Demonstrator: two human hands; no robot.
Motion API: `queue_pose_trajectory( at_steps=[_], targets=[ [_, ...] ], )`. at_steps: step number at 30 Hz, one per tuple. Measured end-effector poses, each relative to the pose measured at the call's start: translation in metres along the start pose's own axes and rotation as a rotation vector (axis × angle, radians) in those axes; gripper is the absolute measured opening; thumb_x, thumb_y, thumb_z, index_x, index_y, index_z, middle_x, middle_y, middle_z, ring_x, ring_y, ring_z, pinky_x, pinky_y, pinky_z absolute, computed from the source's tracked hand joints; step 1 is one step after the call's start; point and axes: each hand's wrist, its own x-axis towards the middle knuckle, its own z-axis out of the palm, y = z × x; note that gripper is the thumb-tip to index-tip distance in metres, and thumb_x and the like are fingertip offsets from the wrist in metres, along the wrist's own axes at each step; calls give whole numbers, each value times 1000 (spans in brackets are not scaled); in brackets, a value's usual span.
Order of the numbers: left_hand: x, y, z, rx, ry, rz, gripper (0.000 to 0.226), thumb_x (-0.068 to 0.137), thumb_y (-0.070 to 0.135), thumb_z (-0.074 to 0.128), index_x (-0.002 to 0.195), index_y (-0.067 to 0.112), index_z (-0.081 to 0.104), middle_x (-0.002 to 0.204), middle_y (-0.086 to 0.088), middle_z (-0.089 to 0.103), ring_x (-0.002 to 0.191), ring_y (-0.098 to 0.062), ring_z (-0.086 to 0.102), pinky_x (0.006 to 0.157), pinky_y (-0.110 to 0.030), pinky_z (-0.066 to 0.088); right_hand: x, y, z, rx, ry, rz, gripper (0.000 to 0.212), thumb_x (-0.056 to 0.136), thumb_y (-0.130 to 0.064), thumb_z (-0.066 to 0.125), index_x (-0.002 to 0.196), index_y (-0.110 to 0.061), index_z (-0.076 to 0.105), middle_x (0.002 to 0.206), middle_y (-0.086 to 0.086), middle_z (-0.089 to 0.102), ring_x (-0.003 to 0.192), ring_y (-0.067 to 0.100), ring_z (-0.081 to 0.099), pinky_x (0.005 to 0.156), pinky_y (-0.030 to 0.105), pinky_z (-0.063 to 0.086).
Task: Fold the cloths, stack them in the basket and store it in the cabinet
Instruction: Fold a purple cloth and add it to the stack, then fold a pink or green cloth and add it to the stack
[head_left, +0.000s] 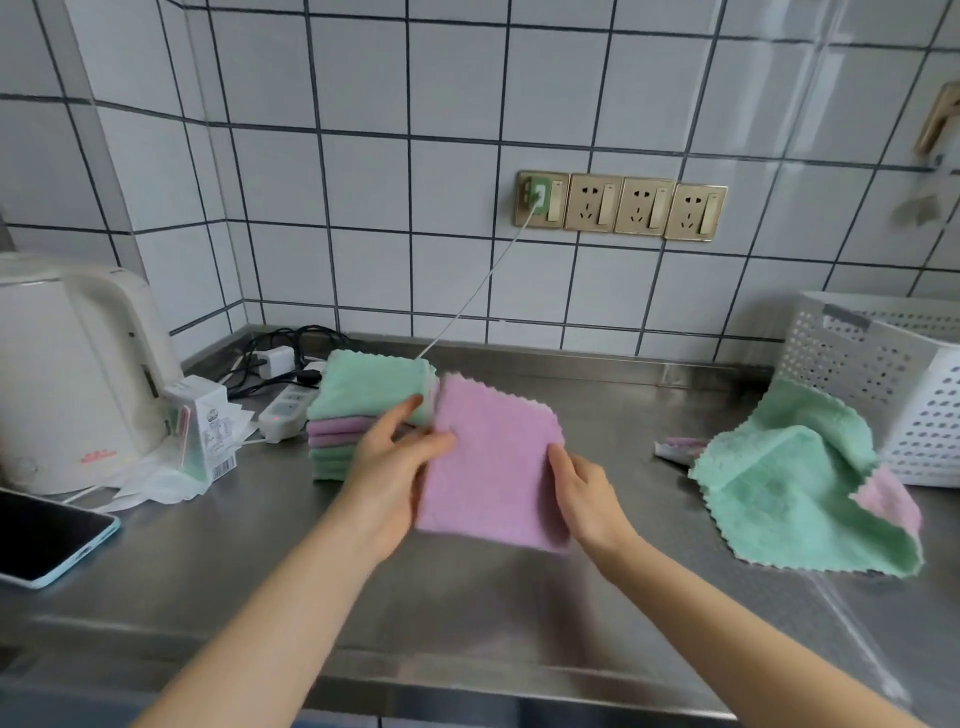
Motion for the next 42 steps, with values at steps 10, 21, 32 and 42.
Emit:
queue_pose_trajectory(
  at_steps=[10,21,32,42],
  targets=[
    [124,88,-66,443,273,363,44,89,12,62,131,16,49,117,-2,60,100,-17,60,69,-27,51,97,-114,89,212,-55,-111,12,85,-9,48,74,-9,52,63,0,45,67,20,41,55,27,32],
    [159,32,-120,874,259,385,21,85,6,64,101,16,55,109,-5,60,106,-21,56,90,-39,48,98,-82,126,59,-161,-98,63,82,6,32,138,-21,32,98,14,54,74,22,49,60,26,41],
    [176,33,-124,1334,107,232,39,98,20,45,136,13,50,113,-18,59,62,-15,50,60,-23,43,105,-73,140,-289,-171,-190,51,89,-7,36,138,-22,42,128,14,32,94,32,48,92,28,41],
    [138,66,-101,1350,236,388,56,91,14,53,144,12,37,132,-17,44,121,-31,48,105,-41,38,79,-75,58,-314,-226,-356,44,94,-17,46,138,-15,45,131,9,54,124,23,47,98,26,36]
  ],
)
